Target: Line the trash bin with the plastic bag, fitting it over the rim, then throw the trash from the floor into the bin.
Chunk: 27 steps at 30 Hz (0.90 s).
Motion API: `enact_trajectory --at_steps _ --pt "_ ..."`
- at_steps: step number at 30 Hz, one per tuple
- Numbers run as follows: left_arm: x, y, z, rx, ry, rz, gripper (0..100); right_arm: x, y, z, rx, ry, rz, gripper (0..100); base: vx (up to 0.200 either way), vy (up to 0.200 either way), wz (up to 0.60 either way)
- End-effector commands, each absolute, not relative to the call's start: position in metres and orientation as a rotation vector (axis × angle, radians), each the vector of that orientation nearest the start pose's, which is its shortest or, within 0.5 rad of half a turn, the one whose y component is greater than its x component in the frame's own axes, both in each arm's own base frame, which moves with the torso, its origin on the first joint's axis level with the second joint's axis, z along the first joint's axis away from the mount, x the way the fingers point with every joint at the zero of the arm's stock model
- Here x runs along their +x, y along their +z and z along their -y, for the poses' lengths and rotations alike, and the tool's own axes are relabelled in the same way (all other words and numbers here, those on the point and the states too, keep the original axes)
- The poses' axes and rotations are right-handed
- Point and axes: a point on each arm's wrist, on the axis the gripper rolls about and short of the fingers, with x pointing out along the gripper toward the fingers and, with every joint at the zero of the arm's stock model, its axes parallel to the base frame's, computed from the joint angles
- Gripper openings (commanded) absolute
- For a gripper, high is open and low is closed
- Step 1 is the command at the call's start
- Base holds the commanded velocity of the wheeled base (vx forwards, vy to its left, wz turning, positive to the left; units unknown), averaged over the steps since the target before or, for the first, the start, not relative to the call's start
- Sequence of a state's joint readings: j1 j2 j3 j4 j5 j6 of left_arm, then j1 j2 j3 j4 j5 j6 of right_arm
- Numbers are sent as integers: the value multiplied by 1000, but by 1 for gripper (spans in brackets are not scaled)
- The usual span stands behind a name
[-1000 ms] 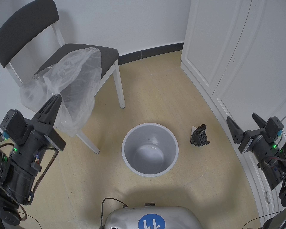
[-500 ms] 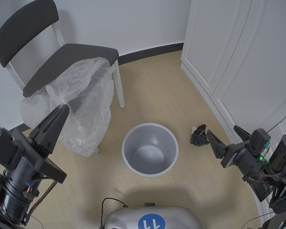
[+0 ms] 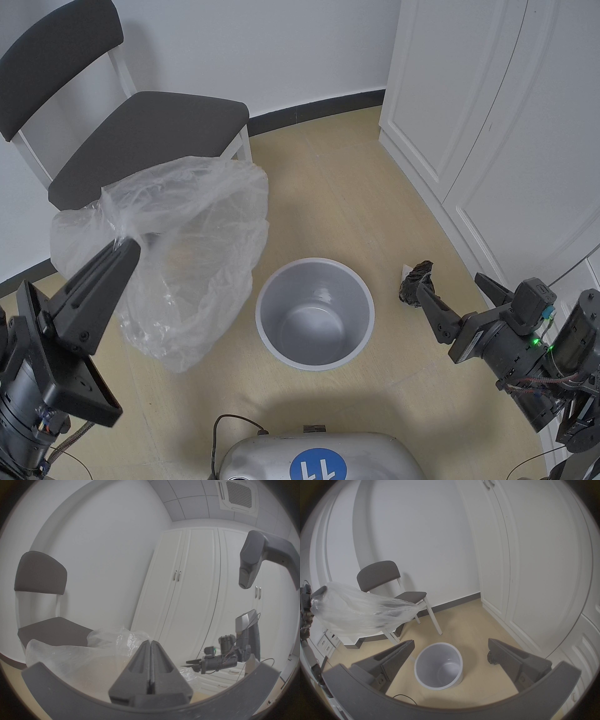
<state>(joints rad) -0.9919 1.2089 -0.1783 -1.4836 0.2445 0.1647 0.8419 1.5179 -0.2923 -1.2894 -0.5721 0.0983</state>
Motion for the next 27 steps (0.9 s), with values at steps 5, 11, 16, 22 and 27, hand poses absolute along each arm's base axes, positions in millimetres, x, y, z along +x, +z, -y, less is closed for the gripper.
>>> enact_trajectory --at_steps 5,11,16,22,27 --pt "75 213 118 -127 -769 431 0 160 148 -163 150 275 -40 100 0 0 0" --pt "72 218 119 -172 -795 439 0 162 134 -173 167 306 -95 100 0 0 0" --pt "67 220 122 -212 -838 436 0 162 134 -173 194 322 -102 100 0 0 0" --pt "65 220 126 -256 -868 437 0 162 135 -173 199 330 -100 100 0 0 0" --pt "64 222 124 -267 -872 447 0 163 132 -172 199 325 -110 100 0 0 0"
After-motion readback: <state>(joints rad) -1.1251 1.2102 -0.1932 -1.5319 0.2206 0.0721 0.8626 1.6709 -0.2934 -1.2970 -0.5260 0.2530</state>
